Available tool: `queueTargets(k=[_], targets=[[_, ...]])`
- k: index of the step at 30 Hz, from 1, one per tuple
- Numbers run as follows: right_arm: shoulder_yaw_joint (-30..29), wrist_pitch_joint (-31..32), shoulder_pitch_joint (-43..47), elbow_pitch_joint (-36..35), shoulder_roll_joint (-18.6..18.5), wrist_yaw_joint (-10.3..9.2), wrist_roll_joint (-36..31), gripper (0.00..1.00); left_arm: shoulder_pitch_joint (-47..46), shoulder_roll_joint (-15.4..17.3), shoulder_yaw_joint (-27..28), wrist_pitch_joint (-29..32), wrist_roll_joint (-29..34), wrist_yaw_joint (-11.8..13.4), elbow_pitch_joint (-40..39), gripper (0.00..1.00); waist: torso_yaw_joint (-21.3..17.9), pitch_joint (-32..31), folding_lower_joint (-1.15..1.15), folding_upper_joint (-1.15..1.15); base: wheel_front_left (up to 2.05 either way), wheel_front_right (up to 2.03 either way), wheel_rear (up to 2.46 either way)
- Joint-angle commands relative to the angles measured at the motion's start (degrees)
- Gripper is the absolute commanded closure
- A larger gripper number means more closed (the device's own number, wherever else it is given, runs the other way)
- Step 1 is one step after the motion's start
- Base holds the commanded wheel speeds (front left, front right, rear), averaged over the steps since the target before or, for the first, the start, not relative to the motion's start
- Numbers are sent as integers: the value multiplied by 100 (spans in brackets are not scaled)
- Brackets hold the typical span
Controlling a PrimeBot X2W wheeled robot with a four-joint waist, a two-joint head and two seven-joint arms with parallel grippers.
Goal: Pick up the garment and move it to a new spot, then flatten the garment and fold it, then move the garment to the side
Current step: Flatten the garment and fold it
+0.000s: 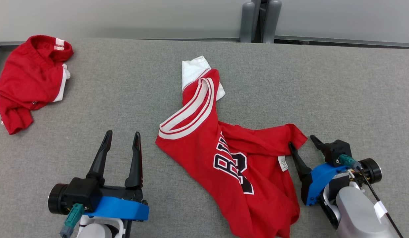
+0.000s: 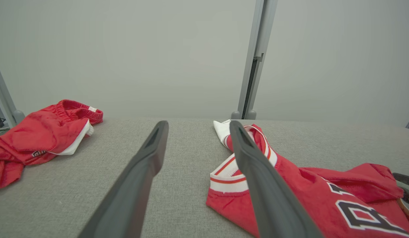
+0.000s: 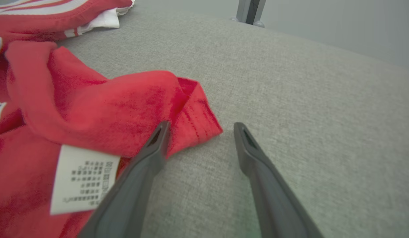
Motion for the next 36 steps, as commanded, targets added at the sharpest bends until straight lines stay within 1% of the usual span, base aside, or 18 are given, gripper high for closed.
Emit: queueTargets(k=[1,3,4,5,6,8,11,13,16,19,23,24,30,33,36], targets=[[33,-60,-138,173,55,-2,72,0,-62,18,8,-19,9,30,3,0,0,0,-1,0,0,0,0],[99,-103,-228,488,160,-2,224,0,-60,19,9,-19,0,30,18,0,-1,-11,-1,0,0,0,0],[150,-111,-264,623,190,-1,269,53,-59,19,5,-19,-4,33,24,0,-2,-23,-1,0,0,0,0],[209,-149,-298,735,233,-1,324,96,-61,18,-2,-19,-7,38,31,0,-3,-37,-1,0,0,0,0],[252,-170,-334,828,274,-1,411,100,-62,18,-7,-19,-14,42,36,0,-6,-56,-1,0,0,0,0],[342,-254,-447,930,311,-2,574,100,-48,19,-10,-19,-17,49,47,0,-16,-107,-1,0,0,0,0],[412,-382,-592,866,318,-2,852,100,33,19,19,-19,-6,43,70,0,-53,-223,-1,0,0,0,0],[503,-431,-668,717,219,-3,921,100,101,19,50,-19,7,53,81,0,-93,-314,-1,0,0,0,0],[553,-453,-726,361,158,-2,1098,100,190,19,104,-19,27,51,90,0,-169,-467,-1,0,0,0,0],[551,-466,-745,-111,16,-2,1227,100,296,18,148,-19,45,21,93,0,-255,-631,-1,0,0,0,0],[445,-470,-549,-815,-196,-2,1389,100,443,18,192,-19,48,7,93,0,-369,-825,-1,0,0,0,0],[445,-470,-549,-815,-196,-2,1389,100,443,18,192,-19,48,7,93,0,-369,-825,-1,0,0,0,0],[-58,-149,-142,-1969,-470,-2,1454,100,595,19,244,-19,47,15,62,0,-513,-977,-1,0,0,0,0],[-367,123,127,-2563,-498,-2,1347,100,635,19,256,-19,40,19,54,0,-563,-1017,-1,0,0,0,0],[-604,431,353,-3081,-432,-2,1224,100,640,19,249,-19,22,16,53,0,-587,-1030,-1,0,0,0,0]])
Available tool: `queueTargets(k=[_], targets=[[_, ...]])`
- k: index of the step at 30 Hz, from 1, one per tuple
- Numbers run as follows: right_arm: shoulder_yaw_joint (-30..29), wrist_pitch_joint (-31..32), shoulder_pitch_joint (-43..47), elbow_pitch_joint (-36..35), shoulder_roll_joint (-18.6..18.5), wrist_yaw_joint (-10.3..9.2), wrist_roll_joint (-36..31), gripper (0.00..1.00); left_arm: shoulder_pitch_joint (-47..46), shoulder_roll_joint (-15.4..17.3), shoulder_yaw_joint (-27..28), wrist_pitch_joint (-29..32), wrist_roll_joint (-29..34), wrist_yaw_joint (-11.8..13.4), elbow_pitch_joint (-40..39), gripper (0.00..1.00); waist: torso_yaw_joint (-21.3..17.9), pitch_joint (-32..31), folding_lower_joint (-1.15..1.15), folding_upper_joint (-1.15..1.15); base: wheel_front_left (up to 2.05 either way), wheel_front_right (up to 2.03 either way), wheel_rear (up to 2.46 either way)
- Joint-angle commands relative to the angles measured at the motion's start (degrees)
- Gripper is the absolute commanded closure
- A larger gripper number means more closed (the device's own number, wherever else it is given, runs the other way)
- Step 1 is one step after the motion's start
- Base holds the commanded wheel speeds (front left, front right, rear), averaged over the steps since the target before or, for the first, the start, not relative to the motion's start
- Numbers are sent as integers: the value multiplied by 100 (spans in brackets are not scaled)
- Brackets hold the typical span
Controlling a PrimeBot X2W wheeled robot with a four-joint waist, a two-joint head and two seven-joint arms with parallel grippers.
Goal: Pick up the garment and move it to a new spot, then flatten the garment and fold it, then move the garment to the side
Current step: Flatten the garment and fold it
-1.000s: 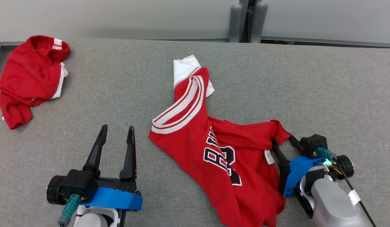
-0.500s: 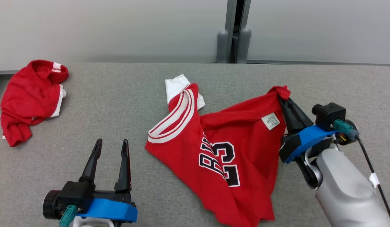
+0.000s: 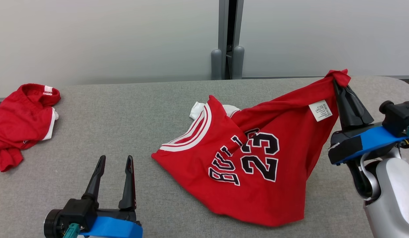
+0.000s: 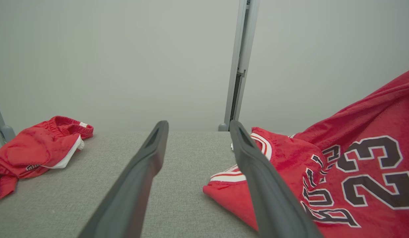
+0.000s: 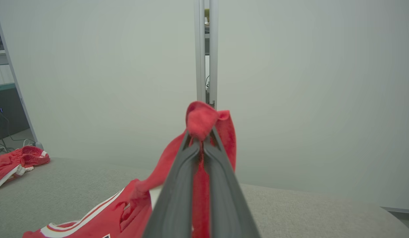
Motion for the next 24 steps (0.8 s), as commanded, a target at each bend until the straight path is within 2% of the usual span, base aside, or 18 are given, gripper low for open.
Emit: queueTargets(k=[1,8,14,19,24], targets=[[-40,31,65,-83,50,-2,-18,100,47,20,14,-19,0,2,-9,0,-1,1,1,0,0,0,0],[-309,428,390,-698,203,-2,-248,100,-9,20,-45,-19,-49,-11,10,0,60,6,1,0,0,0,0],[-315,463,238,-834,209,-2,-440,100,-60,19,-45,-19,-43,-11,-34,0,127,129,1,0,0,0,0],[-236,294,-274,-416,184,-2,-569,100,-212,19,-114,-19,-57,3,-75,0,224,386,1,0,0,0,0],[-19,103,-1102,317,187,-2,-718,100,-443,19,-204,-19,-80,28,-96,0,410,795,1,0,0,0,0]])
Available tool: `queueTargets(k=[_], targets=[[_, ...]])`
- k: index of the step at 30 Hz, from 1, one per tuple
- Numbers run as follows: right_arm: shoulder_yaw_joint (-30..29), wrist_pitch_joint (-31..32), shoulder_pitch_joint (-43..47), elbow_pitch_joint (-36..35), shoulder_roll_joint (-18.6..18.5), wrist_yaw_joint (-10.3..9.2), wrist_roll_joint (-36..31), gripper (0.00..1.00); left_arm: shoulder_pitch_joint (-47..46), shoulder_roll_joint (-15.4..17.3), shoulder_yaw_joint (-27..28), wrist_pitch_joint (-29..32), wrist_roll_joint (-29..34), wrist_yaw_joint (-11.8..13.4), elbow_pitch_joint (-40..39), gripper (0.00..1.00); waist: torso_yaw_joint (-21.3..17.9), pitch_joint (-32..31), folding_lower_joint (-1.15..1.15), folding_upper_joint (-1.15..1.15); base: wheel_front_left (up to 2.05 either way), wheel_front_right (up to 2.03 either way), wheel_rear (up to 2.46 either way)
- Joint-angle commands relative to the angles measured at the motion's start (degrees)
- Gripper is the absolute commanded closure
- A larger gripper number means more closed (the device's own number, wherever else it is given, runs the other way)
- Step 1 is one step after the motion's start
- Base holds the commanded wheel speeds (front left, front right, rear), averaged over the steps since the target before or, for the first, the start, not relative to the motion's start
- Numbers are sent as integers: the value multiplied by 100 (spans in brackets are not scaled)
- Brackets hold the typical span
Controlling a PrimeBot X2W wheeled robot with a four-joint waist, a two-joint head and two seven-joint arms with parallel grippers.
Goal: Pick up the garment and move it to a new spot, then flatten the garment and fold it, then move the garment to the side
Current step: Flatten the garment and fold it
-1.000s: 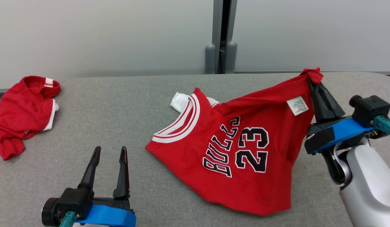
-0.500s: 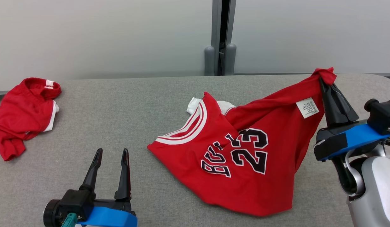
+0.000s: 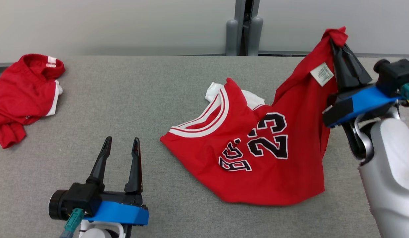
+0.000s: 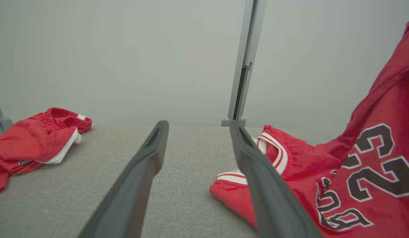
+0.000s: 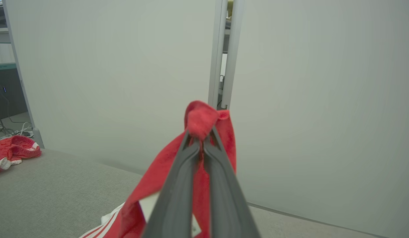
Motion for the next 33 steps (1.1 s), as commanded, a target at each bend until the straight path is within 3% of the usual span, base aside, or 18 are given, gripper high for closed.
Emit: queueTargets(k=[1,8,12,20,21,22,23,26,33], targets=[[38,-63,-222,130,20,-2,-17,100,-100,18,-17,-19,-19,2,-18,0,156,232,-1,0,0,0,0],[474,-445,-1540,1690,192,-2,-246,100,-465,18,-237,-19,-105,60,-39,0,548,736,-1,0,0,0,0],[786,-709,-2148,2594,485,-2,-319,100,-589,19,-316,-19,-151,114,-57,0,715,917,-1,0,0,0,0],[1303,-1029,-2610,3873,939,-2,-278,100,-729,18,-405,-19,-180,162,-85,0,880,1091,-1,0,0,0,0],[1378,-1047,-2607,3952,968,-2,-263,86,-739,18,-407,-19,-178,177,-84,0,874,1096,-1,0,0,0,0],[1453,-1058,-2582,4025,988,-2,-244,55,-749,18,-405,-19,-177,192,-79,0,859,1096,-1,0,0,0,0],[1503,-1060,-2561,4078,996,-2,-214,0,-751,18,-395,-19,-174,202,-72,0,832,1089,-1,0,0,0,0],[1549,-1070,-2496,3892,952,-2,-94,0,-727,19,-369,-19,-150,204,-48,0,721,1039,-1,0,0,0,0],[1239,-1064,-1657,2753,470,-2,179,0,-530,19,-226,-19,-54,148,15,0,321,678,-1,0,0,0,0]])
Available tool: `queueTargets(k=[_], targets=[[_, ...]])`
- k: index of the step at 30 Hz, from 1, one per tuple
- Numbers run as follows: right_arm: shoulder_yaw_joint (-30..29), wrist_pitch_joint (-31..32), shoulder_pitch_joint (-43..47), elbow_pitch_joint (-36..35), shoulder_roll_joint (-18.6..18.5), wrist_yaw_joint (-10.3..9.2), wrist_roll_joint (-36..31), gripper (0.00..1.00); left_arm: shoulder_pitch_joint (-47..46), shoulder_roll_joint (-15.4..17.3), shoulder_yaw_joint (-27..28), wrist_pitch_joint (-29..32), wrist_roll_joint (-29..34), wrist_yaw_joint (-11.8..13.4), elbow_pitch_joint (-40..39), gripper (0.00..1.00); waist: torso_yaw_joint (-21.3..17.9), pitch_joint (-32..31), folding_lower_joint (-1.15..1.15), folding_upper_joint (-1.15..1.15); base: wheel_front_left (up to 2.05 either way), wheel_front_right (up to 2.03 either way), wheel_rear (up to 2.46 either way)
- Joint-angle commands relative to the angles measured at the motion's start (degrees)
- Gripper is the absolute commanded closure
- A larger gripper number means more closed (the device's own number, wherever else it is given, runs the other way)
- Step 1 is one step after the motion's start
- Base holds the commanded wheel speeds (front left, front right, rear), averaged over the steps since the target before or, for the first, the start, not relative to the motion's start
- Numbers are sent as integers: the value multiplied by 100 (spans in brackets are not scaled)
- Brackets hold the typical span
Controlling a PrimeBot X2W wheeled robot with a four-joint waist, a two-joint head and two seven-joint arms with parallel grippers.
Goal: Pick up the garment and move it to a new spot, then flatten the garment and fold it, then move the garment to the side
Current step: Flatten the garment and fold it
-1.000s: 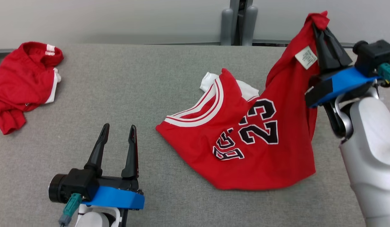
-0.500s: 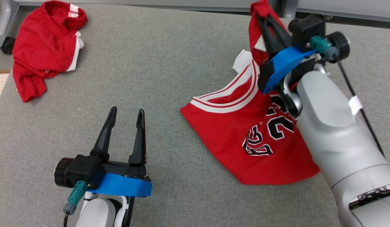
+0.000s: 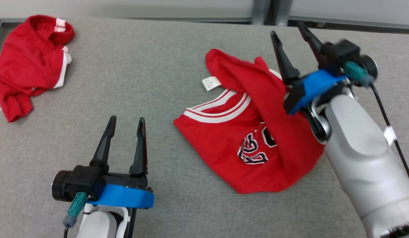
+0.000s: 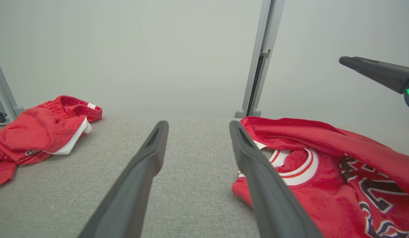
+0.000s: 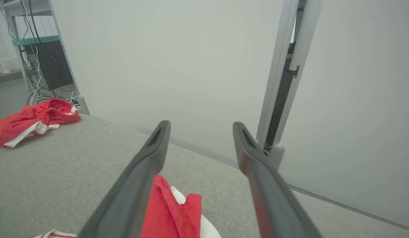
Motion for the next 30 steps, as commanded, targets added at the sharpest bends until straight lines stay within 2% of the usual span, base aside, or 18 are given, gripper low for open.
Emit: queueTargets(k=[1,8,15,21,30], targets=[[-67,-4,415,-370,-196,-2,6,0,122,21,86,-19,57,-38,31,0,-274,-250,-1,0,0,0,0],[-884,-5,1810,-1358,-616,-2,34,0,339,21,253,-19,161,-113,63,0,-680,-626,-1,0,0,0,0],[-1301,-5,2935,-1921,-689,-2,-105,0,497,21,343,-19,209,-162,83,0,-895,-823,-1,0,0,0,0],[-1271,-5,3584,-2126,-584,-2,-106,0,582,21,369,-19,218,-193,91,0,-975,-903,-1,0,0,0,0],[-850,-6,3702,-1818,-390,-2,-84,0,508,22,296,-19,235,-228,73,0,-793,-828,-1,0,0,0,0]])
